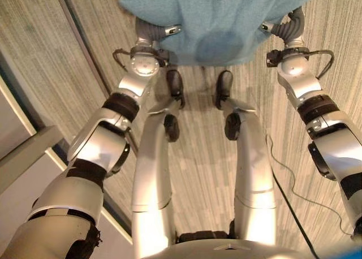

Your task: Pick up all the scattered cushions and arrange them neatly on the sofa.

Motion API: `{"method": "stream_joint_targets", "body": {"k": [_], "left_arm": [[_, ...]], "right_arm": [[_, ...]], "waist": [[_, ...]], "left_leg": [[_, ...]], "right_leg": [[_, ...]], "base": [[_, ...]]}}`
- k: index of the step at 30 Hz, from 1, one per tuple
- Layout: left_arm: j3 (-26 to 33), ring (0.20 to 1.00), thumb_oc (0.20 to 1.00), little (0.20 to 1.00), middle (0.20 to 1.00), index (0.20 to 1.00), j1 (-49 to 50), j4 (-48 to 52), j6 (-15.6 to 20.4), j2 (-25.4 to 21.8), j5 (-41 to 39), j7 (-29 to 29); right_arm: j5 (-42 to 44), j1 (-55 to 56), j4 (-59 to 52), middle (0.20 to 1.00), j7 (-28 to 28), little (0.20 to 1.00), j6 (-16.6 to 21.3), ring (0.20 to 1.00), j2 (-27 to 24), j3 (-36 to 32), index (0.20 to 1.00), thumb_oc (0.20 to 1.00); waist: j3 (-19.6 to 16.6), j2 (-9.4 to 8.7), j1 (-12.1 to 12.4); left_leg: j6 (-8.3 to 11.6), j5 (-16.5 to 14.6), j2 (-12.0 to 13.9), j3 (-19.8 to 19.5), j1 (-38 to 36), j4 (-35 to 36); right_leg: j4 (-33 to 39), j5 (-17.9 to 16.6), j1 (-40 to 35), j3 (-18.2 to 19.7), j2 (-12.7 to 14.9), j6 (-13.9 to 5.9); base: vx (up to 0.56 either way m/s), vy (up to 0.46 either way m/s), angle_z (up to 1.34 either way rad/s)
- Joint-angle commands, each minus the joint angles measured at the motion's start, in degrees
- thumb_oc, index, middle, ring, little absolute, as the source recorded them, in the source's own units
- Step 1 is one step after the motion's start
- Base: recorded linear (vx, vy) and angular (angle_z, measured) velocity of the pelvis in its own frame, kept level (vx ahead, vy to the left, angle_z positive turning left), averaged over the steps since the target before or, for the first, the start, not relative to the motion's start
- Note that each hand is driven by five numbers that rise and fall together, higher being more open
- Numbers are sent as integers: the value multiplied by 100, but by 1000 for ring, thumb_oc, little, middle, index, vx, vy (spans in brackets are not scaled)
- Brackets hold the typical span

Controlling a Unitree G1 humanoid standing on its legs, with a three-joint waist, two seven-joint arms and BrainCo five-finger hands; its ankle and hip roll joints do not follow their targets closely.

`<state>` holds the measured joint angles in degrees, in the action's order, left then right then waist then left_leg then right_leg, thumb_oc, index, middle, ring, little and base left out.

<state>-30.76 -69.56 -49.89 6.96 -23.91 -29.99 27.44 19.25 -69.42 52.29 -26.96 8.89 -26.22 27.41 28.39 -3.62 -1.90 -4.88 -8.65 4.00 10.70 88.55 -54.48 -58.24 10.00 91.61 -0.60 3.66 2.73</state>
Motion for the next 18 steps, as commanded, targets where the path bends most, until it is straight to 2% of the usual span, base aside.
{"method": "stream_joint_targets", "body": {"k": [1,2,3,4,11,12,18], "left_arm": [[51,1000,1000,1000,1000,1000,-289,131,259,578,-199,-153],[77,354,354,354,354,354,-296,223,303,615,-283,-121],[77,354,354,354,354,354,-290,229,301,613,-284,-118],[108,200,200,200,200,200,-291,309,330,610,-303,-97],[498,200,200,200,200,200,-70,1062,660,227,-755,-25],[655,200,200,200,200,200,89,1352,807,143,-895,-16],[824,200,200,200,200,200,621,1956,896,182,-772,-74]], "right_arm": [[266,-214,-438,1000,238,1000,332,1000,525,464,1000,1000],[374,-221,-559,460,248,460,395,460,618,454,460,460],[376,-216,-564,460,248,460,394,460,617,455,460,460],[428,-218,-647,200,237,200,428,200,688,430,200,200],[293,-58,-1621,200,155,200,610,200,588,197,200,200],[123,81,-1787,200,129,200,591,200,427,79,200,200],[-4,592,-2255,200,160,200,624,200,354,-223,200,200]], "waist": [[-196,319,-58],[-202,338,-42],[-205,340,-42],[-213,347,-32],[-452,326,-30],[-625,339,-41],[-943,345,-58]], "left_leg": [[0,-250,-260,-607,137,-325],[3,-239,-262,-625,137,-327],[5,-240,-262,-629,137,-327],[4,-238,-265,-634,137,-326],[19,-228,-298,-615,137,-253],[19,-229,-287,-597,135,-218],[38,-207,-293,-466,-198,148]], "right_leg": [[725,-842,-166,2,-144,-286],[729,-835,-166,-11,-156,-285],[728,-835,-166,-14,-156,-284],[728,-830,-166,-20,-160,-282],[746,-799,-166,-89,-178,-267],[784,-776,-166,-130,-184,-267],[1000,-772,-395,-150,-158,-292]], "base": [[8,-8,4],[8,-1,4],[0,0,0],[0,0,0],[4,-2,1],[0,0,0],[-2,-2,1]]}}
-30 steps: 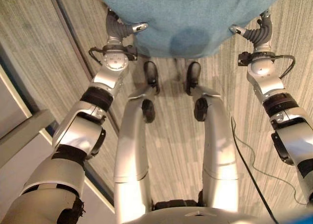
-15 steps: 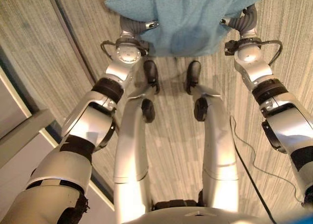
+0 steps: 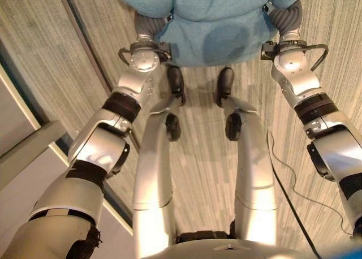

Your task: Pick up all the scattered cushions and arrange them neatly on the sofa.

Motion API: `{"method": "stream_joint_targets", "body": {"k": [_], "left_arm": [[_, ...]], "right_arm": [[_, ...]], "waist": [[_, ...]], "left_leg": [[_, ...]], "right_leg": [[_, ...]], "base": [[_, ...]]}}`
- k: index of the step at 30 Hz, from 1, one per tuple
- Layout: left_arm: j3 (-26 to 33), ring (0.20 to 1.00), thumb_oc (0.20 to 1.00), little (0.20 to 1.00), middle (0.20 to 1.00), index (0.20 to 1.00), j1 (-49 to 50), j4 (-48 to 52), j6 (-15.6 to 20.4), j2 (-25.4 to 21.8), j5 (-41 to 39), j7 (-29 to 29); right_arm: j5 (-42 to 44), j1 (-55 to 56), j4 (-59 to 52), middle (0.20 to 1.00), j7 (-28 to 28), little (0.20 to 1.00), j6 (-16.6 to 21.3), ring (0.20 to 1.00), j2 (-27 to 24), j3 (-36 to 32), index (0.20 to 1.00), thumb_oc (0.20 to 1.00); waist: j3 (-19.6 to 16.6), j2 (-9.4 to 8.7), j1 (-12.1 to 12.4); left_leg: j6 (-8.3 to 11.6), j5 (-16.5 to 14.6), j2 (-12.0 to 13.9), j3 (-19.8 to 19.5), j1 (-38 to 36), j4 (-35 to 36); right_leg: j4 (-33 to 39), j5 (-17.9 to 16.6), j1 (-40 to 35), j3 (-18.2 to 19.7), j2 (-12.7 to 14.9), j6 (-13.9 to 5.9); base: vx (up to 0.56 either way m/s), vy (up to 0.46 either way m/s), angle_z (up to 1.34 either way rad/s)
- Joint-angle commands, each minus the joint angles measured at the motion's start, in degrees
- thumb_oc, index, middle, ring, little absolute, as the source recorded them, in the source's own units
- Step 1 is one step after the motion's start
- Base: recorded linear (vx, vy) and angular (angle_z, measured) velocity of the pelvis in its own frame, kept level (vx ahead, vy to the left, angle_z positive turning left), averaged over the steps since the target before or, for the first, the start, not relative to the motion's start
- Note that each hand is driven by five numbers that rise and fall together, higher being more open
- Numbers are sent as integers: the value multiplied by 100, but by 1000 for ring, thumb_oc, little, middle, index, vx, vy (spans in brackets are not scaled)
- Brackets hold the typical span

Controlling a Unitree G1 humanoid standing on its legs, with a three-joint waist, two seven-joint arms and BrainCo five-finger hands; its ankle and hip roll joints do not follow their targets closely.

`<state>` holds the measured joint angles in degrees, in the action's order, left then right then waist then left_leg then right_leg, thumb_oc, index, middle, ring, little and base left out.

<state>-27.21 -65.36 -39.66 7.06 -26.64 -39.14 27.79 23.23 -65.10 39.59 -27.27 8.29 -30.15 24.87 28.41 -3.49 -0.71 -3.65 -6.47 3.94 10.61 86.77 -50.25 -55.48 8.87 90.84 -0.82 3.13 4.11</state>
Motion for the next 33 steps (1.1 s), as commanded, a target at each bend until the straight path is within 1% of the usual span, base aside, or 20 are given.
{"method": "stream_joint_targets", "body": {"k": [1,2,3,4,6,9,10,11,15,19,20,22,23,24,25,27,29,30,31,33], "left_arm": [[483,200,200,200,200,200,357,1085,901,511,213,-150],[482,200,200,200,200,200,398,1114,893,519,226,-141],[496,200,200,200,200,200,854,1540,899,721,399,-237],[491,200,200,200,200,200,888,1563,892,732,410,-230],[427,200,200,200,200,200,1185,1736,871,871,570,-353],[330,200,200,200,200,200,1741,2036,826,996,909,-513],[230,200,200,200,200,200,2057,2157,793,1063,1094,-639],[222,200,200,200,200,200,2081,2168,790,1067,1101,-637],[71,200,200,200,200,200,2764,2440,792,1112,1335,-865],[22,200,200,200,200,200,3432,2593,875,1259,1232,-1133],[17,200,200,200,200,200,3587,2648,881,1272,1237,-1209],[65,200,200,200,200,200,3876,2778,910,1223,1261,-1303],[132,200,200,200,200,200,4067,2849,921,1213,1236,-1339],[203,200,200,200,200,200,4382,2951,941,1174,1209,-1407],[203,200,200,200,200,200,4382,2951,941,1174,1209,-1407],[331,200,200,200,200,200,4663,3080,953,1123,1208,-1461],[397,200,200,200,200,200,4883,3145,922,1037,1251,-1538],[426,200,200,200,200,200,4978,3132,898,1017,1281,-1586],[441,200,200,200,200,200,5064,3150,874,1006,1311,-1597],[364,200,200,200,200,200,5116,3049,838,1064,1280,-1656]], "right_arm": [[-430,321,-1065,200,203,200,702,200,753,-40,200,200],[-438,361,-1088,200,202,200,695,200,753,-45,200,200],[-648,829,-1324,200,269,200,676,200,762,-185,200,200],[-657,867,-1344,200,268,200,671,200,761,-189,200,200],[-801,1203,-1489,200,293,200,681,200,794,-286,200,200],[-993,1893,-1818,200,399,200,694,200,859,-412,200,200],[-1051,2330,-2020,200,506,200,725,200,907,-476,200,200],[-1055,2362,-2039,200,508,200,720,200,909,-482,200,200],[-1269,3200,-2368,200,690,200,728,200,976,-500,200,200],[-1458,3985,-2646,200,938,200,718,200,959,-498,200,200],[-1413,4164,-2707,200,1024,200,745,200,982,-500,200,200],[-1509,4515,-2837,200,1163,200,735,200,920,-533,200,200],[-1530,4726,-2887,200,1231,200,751,200,892,-572,200,200],[-1635,5022,-2901,200,1313,200,735,200,834,-654,200,200],[-1635,5022,-2901,200,1313,200,735,200,834,-654,200,200],[-1684,5228,-3004,200,1364,200,757,200,822,-736,200,200],[-1701,5411,-3035,200,1429,200,747,200,833,-764,200,200],[-1701,5518,-3065,200,1456,200,737,200,824,-805,200,200],[-1699,5635,-3122,200,1465,200,731,200,837,-874,200,200],[-1704,5809,-3231,200,1436,200,741,200,828,-934,200,200]], "waist": [[-972,341,-183],[-962,339,-180],[-1045,372,-197],[-1032,373,-193],[-1095,373,-220],[-1121,364,-219],[-1190,352,-230],[-1174,347,-225],[-1304,303,-263],[-1487,233,-313],[-1530,179,-367],[-1629,147,-375],[-1685,139,-375],[-1755,121,-333],[-1755,121,-333],[-1825,159,-190],[-1931,156,-155],[-2009,166,-154],[-2056,158,-189],[-2100,164,-230]], "left_leg": [[-72,-417,-288,-433,-187,-174],[-72,-409,-292,-431,-242,-142],[-50,-382,-293,-394,-795,238],[-50,-371,-297,-393,-854,273],[-42,-362,-285,-403,-1268,557],[-35,-303,-282,-394,-2122,1019],[-27,-293,-280,-394,-2613,1256],[-27,-285,-284,-392,-2666,1284],[-9,-253,-306,-339,-3774,1804],[33,-164,-325,-232,-5012,2450],[-10,14,-351,-127,-5210,2617],[27,73,-370,-33,-5803,2941],[51,97,-362,42,-6090,3102],[95,183,-332,175,-6603,3417],[95,183,-332,175,-6603,3417],[168,302,-248,388,-7096,3767],[240,354,-184,571,-7533,4008],[291,386,-148,635,-7693,4043],[366,455,-86,630,-7798,3999],[563,746,85,627,-7894,3776]], "right_leg": [[821,-656,-474,-131,-100,-434],[849,-663,-528,-130,-98,-434],[1187,-668,-1059,-160,-49,-454],[1219,-678,-1117,-161,-47,-454],[1499,-685,-1547,-162,-15,-466],[1913,-722,-2349,-162,24,-498],[2167,-745,-2836,-178,89,-525],[2191,-751,-2887,-179,91,-526],[2802,-839,-3981,-171,102,-577],[3570,-1032,-5199,-129,111,-685],[3820,-1241,-5399,-92,123,-676],[4117,-1325,-5918,-8,74,-745],[4233,-1339,-6169,-23,64,-790],[4364,-1365,-6573,-62,30,-866],[4364,-1365,-6573,-62,30,-866],[4436,-1371,-6925,-442,153,-981],[4591,-1351,-7279,-642,190,-1026],[4686,-1318,-7475,-695,187,-1018],[4757,-1287,-7627,-663,137,-983],[4908,-1214,-7977,-737,77,-888]], "base": [[0,0,0],[0,0,0],[-25,25,4],[-19,26,4],[-1,17,6],[-11,41,5],[0,0,0],[18,37,1],[51,45,-7],[81,59,-18],[21,40,-34],[100,52,-18],[185,72,-32],[126,53,-45],[114,59,-72],[86,14,-64],[138,-68,-105],[159,-143,-114],[136,-196,-48],[111,-244,11]]}}
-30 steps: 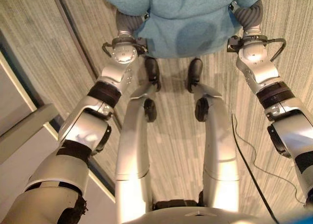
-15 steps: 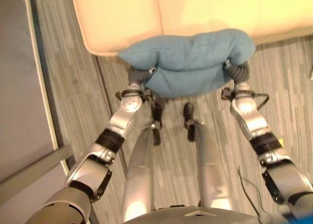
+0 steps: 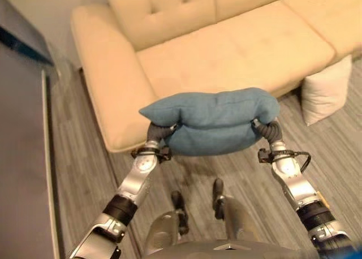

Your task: Pick up all the scattered cushions and arrange them neatly on the sofa.

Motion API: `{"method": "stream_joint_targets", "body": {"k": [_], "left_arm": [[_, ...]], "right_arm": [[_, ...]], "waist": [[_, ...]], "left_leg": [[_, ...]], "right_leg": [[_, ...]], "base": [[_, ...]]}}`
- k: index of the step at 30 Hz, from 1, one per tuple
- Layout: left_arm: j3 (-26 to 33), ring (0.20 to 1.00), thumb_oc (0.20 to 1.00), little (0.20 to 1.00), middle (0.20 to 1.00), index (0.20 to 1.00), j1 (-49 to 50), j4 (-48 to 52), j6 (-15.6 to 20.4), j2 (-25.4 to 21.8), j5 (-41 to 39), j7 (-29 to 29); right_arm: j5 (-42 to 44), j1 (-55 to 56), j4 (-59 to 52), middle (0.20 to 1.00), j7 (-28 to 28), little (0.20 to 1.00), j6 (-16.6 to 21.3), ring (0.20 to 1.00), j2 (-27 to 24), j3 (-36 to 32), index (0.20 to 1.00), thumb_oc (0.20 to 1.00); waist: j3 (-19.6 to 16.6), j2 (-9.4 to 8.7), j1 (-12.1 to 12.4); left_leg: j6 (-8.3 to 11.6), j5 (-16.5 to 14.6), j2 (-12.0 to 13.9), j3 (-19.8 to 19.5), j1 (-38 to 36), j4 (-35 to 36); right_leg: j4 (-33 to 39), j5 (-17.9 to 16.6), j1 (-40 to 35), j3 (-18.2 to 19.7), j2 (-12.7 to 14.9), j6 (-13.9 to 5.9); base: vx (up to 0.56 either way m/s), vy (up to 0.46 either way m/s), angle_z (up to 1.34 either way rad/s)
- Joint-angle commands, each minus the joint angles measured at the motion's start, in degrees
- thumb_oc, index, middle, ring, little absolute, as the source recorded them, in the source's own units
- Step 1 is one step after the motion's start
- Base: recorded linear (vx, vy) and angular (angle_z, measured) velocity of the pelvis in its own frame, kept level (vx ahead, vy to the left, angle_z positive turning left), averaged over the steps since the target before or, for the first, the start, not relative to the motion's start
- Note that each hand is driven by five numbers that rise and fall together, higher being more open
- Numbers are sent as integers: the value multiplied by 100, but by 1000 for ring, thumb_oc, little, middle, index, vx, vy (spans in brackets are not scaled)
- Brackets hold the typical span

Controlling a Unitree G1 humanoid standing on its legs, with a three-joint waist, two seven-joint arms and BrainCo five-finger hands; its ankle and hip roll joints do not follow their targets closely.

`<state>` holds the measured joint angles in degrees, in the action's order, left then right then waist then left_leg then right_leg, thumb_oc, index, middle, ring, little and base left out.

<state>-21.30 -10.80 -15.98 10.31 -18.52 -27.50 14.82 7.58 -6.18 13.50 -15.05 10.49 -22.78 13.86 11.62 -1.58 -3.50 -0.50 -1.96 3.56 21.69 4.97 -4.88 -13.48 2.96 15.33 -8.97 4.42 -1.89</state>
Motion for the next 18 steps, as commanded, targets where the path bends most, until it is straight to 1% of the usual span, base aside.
{"method": "stream_joint_targets", "body": {"k": [1,2,3,4,5,6,7,8,9,10,11,12,14,15,16,17,18], "left_arm": [[-255,200,200,200,200,200,-328,642,480,286,130,-376],[-267,200,200,200,200,200,-296,594,477,345,98,-390],[-284,200,200,200,200,200,-275,538,469,402,24,-391],[-273,200,200,200,200,200,-237,495,479,458,-53,-350],[-291,200,200,200,200,200,-208,502,478,505,-114,-293],[-307,200,200,200,200,200,-177,534,462,517,-87,-265],[-318,200,200,200,200,200,-117,537,443,521,-30,-252],[-325,200,200,200,200,200,-58,552,421,505,-16,-271],[-415,200,200,200,200,200,-25,567,364,499,59,-268],[-419,200,200,200,200,200,-22,568,363,500,60,-266],[-405,200,200,200,200,200,-9,603,364,496,67,-250],[-315,200,200,200,200,200,87,630,381,482,69,-255],[-302,200,200,200,200,200,124,662,390,471,72,-246],[-273,200,200,200,200,200,135,684,390,482,43,-223],[-210,200,200,200,200,200,167,711,391,463,29,-208],[-209,200,200,200,200,200,167,713,390,462,28,-209],[-127,200,200,200,200,200,251,781,407,376,68,-198]], "right_arm": [[-171,-6,-648,200,181,200,514,200,74,131,200,200],[-204,27,-685,200,140,200,501,200,86,116,200,200],[-184,47,-665,200,110,200,498,200,104,111,200,200],[-169,45,-634,200,84,200,474,200,113,139,200,200],[-156,45,-655,200,63,200,448,200,144,187,200,200],[-134,24,-654,200,65,200,433,200,170,235,200,200],[-112,1,-644,200,75,200,438,200,184,287,200,200],[-95,-8,-620,200,93,200,443,200,175,304,200,200],[-124,37,-629,200,75,200,440,200,169,304,200,200],[-125,43,-631,200,75,200,440,200,169,302,200,200],[-147,43,-641,200,45,200,444,200,156,296,200,200],[-284,11,-669,200,70,200,450,200,140,278,200,200],[-329,-31,-655,200,54,200,449,200,154,274,200,200],[-321,-77,-608,200,19,200,451,200,207,274,200,200],[-337,-130,-607,200,18,200,432,200,238,277,200,200],[-338,-130,-609,200,17,200,429,200,239,278,200,200],[-412,-272,-562,200,44,200,431,200,297,328,200,200]], "waist": [[-459,-33,-9],[-498,-55,-43],[-517,-93,-45],[-546,-112,-29],[-561,-134,24],[-568,-165,101],[-569,-174,203],[-632,-170,211],[-684,-158,256],[-685,-162,259],[-669,-154,327],[-750,-105,319],[-756,-77,355],[-742,-35,409],[-742,-12,445],[-733,-15,463],[-688,31,592]], "left_leg": [[365,460,256,-431,285,-906],[491,656,432,-396,328,-1184],[569,848,526,-471,411,-1461],[550,883,509,-633,444,-1595],[511,895,368,-893,510,-1701],[434,781,27,-1279,626,-1692],[356,574,-328,-1651,690,-1536],[259,453,-443,-1727,657,-1173],[172,396,-599,-1733,660,-676],[169,395,-606,-1731,650,-667],[205,480,-695,-1902,728,-753],[80,247,-715,-1880,369,-506],[39,239,-709,-1797,232,-448],[2,243,-694,-1722,148,-428],[-67,172,-687,-1650,63,-382],[-71,168,-688,-1630,50,-378],[-221,76,-678,-1471,-198,-300]], "right_leg": [[811,-575,-606,25,-110,-194],[918,-528,-770,-40,-169,-107],[1005,-516,-899,-21,-230,-30],[1077,-505,-993,-23,-246,3],[1140,-515,-1059,19,-225,10],[1179,-545,-1076,117,-187,3],[1200,-550,-1129,241,-199,-20],[1241,-560,-1149,281,-226,-50],[1255,-545,-1234,319,-250,-102],[1253,-537,-1238,320,-244,-106],[1187,-543,-1229,377,-257,-113],[1097,-439,-1273,437,-272,-169],[1019,-393,-1295,490,-258,-201],[769,-316,-1260,503,-232,-246],[508,-346,-1196,476,-181,-307],[483,-333,-1189,497,-179,-310],[-232,-563,-934,417,-46,-529]], "base": [[107,-286,31],[90,-288,30],[85,-229,44],[85,-136,50],[75,-39,37],[88,5,10],[120,24,-4],[222,31,-37],[181,25,-60],[146,40,-62],[170,87,-31],[168,86,-25],[147,120,-54],[135,167,-75],[82,120,-89],[132,164,-72],[129,155,-78]]}}
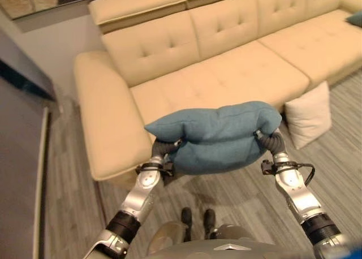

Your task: Pick up all the scattered cushions and arrange them neatly on the sofa.

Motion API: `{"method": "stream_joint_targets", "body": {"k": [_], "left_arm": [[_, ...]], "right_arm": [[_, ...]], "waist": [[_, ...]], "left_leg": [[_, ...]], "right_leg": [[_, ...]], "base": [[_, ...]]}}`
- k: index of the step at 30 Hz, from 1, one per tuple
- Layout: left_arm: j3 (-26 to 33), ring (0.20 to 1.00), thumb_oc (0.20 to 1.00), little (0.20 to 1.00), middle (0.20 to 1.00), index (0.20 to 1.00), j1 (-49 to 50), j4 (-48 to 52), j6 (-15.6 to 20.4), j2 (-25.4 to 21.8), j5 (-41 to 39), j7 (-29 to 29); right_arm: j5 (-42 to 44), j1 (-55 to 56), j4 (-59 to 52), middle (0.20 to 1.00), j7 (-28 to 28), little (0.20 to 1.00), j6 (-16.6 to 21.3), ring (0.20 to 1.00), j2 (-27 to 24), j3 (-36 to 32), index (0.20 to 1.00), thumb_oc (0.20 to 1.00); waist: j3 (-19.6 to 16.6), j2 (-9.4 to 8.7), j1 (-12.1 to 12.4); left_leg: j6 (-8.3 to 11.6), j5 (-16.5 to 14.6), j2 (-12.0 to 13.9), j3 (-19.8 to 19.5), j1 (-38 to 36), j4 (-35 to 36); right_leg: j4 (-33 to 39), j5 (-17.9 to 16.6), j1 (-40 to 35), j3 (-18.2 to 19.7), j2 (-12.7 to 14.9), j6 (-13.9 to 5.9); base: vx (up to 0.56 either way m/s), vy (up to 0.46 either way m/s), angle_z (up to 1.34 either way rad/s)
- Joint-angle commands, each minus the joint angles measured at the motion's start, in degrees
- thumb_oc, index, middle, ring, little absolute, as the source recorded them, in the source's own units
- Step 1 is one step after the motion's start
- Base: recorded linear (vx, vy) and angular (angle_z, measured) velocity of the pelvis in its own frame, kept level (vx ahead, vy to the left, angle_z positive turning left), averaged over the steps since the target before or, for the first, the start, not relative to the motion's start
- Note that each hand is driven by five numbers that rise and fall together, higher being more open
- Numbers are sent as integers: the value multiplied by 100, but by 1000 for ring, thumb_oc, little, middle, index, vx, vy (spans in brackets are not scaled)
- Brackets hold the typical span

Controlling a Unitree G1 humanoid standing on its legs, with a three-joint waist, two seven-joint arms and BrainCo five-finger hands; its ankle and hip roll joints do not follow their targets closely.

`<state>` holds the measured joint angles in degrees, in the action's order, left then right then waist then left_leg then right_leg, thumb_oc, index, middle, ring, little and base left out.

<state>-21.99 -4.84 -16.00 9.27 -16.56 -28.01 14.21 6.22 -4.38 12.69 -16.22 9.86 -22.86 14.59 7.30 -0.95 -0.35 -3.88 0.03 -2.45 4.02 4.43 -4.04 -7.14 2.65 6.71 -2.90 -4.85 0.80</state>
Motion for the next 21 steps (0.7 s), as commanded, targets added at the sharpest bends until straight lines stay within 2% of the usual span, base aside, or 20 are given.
{"method": "stream_joint_targets", "body": {"k": [1,3,4,6,7,8,9,10,12,14,16,17,19,20,21], "left_arm": [[-61,200,200,200,200,200,-341,818,499,120,114,-135],[-68,200,200,200,200,200,-341,816,487,93,115,-144],[-85,200,200,200,200,200,-360,804,437,81,190,-132],[-102,200,200,200,200,200,-368,817,428,73,232,-147],[-101,200,200,200,200,200,-367,817,428,75,231,-148],[-94,200,200,200,200,200,-379,818,437,79,216,-148],[-92,200,200,200,200,200,-378,818,437,82,216,-148],[-87,200,200,200,200,200,-422,782,423,109,188,-142],[-110,200,200,200,200,200,-491,737,418,138,197,-105],[-128,200,200,200,200,200,-495,708,420,156,184,-144],[-136,200,200,200,200,200,-430,696,434,211,179,-197],[-168,200,200,200,200,200,-398,695,426,243,84,-235],[-235,200,200,200,200,200,-393,668,437,293,-17,-276],[-295,200,200,200,200,200,-451,642,432,313,-66,-285],[-336,200,200,200,200,200,-500,617,422,349,-99,-309]], "right_arm": [[-280,-512,-492,200,148,200,489,200,315,268,200,200],[-279,-524,-482,200,159,200,487,200,327,277,200,200],[-305,-460,-506,200,195,200,467,200,373,271,200,200],[-288,-506,-449,200,205,200,445,200,376,306,200,200],[-287,-508,-446,200,205,200,447,200,375,308,200,200],[-282,-552,-407,200,217,200,442,200,362,333,200,200],[-281,-555,-402,200,216,200,444,200,360,337,200,200],[-275,-612,-391,200,216,200,414,200,348,374,200,200],[-313,-668,-403,200,194,200,375,200,325,421,200,200],[-305,-621,-436,200,226,200,376,200,311,419,200,200],[-323,-584,-456,200,253,200,388,200,255,412,200,200],[-293,-557,-482,200,254,200,398,200,232,391,200,200],[-240,-466,-528,200,257,200,420,200,193,344,200,200],[-199,-442,-589,200,234,200,430,200,169,323,200,200],[-166,-426,-590,200,216,200,434,200,151,310,200,200]], "waist": [[-215,-25,285],[-203,-7,274],[-225,13,249],[-288,6,226],[-286,17,220],[-300,-17,186],[-299,2,182],[-284,-67,88],[-257,-133,3],[-300,-148,8],[-362,-162,21],[-412,-168,8],[-450,-191,-18],[-421,-241,-81],[-386,-297,-93]], "left_leg": [[53,-148,-64,318,-224,-404],[19,-163,-59,297,-304,-369],[-24,-239,-68,236,-475,-297],[-21,-299,-96,169,-666,-78],[-19,-300,-86,161,-679,-67],[0,-332,-112,127,-763,24],[5,-342,-94,121,-782,37],[45,-385,-151,15,-894,82],[103,-490,-163,-142,-1010,28],[143,-531,-156,-185,-1044,-24],[233,-539,-123,-220,-1024,-259],[325,-491,-58,-298,-943,-520],[553,-234,73,-337,-695,-1166],[672,-47,216,-213,-415,-1736],[682,25,273,-151,-243,-2054]], "right_leg": [[-1245,-605,49,-178,917,-865],[-1439,-647,137,-211,941,-877],[-1506,-724,292,-403,1082,-840],[-931,-881,505,-615,1194,-801],[-911,-886,485,-627,1184,-799],[-554,-956,653,-595,1144,-807],[-527,-960,627,-606,1125,-806],[10,-1143,784,-434,992,-864],[319,-1360,862,-168,888,-938],[370,-1292,761,-119,882,-910],[423,-1319,606,-191,896,-841],[399,-1241,535,-158,830,-726],[409,-1089,316,-310,801,-550],[446,-1069,205,-429,844,-463],[491,-1003,100,-454,841,-380]], "base": [[162,169,-68],[98,62,-75],[156,60,-36],[226,25,-14],[201,-26,-23],[98,-18,-16],[252,-47,-15],[242,-49,-2],[314,-94,33],[226,-89,57],[241,-124,50],[229,-183,25],[245,-242,26],[177,-248,65],[135,-278,74]]}}
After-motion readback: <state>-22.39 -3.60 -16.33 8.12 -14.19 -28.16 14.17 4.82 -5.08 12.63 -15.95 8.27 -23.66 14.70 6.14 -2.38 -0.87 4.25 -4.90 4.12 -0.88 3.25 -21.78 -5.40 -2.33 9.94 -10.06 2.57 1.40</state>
